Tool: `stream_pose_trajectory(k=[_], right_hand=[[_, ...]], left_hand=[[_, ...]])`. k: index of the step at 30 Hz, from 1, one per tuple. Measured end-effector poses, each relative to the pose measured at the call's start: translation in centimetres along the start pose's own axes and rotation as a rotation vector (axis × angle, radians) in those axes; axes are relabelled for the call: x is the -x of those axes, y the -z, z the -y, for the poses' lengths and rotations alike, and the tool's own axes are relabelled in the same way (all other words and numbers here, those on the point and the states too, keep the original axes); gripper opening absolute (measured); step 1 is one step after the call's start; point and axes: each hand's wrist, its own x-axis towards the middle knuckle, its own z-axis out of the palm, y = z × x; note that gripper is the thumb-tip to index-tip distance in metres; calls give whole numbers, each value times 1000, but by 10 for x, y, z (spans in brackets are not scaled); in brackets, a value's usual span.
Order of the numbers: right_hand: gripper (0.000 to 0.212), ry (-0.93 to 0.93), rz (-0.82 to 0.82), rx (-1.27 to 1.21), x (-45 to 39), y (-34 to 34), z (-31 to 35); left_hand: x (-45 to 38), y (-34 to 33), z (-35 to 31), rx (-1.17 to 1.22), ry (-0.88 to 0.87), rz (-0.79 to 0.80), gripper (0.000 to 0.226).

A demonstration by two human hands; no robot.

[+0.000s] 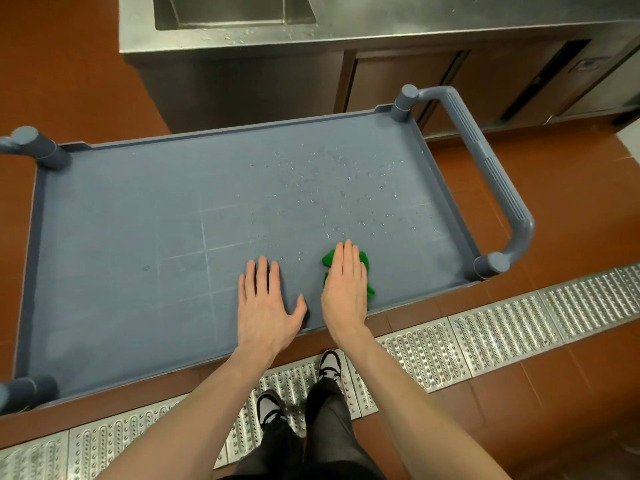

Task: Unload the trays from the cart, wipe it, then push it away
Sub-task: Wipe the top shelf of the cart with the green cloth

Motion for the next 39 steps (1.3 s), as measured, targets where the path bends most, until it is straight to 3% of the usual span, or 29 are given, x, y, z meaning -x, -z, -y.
stream_pose_trajectory(k=[7,16,21,25,29,35,39], right_hand=[[65,5,-1,57,-25,20,-45],[51,-303,-143,26,-88,82,-160],[46,-348,-181,-58,-97,85,-173],[42,-376,-151,-122,-97,73,-158],[36,-223,-88,-100,-76,54,-107],[49,-32,-37,-142,-25,17,-7],[50,101,90,-246,-8,-6,39]], left_hand=[[0,4,-2,65,14,28,83],[-3,4,-13,85,33,18,82],[-5,2,-22,79,43,-2,82],[-6,-2,-17,49,36,-18,82],[-7,0,-19,52,37,-4,84],[-8,3,-18,129,20,0,82],[-11,4,-13,167,6,3,69]])
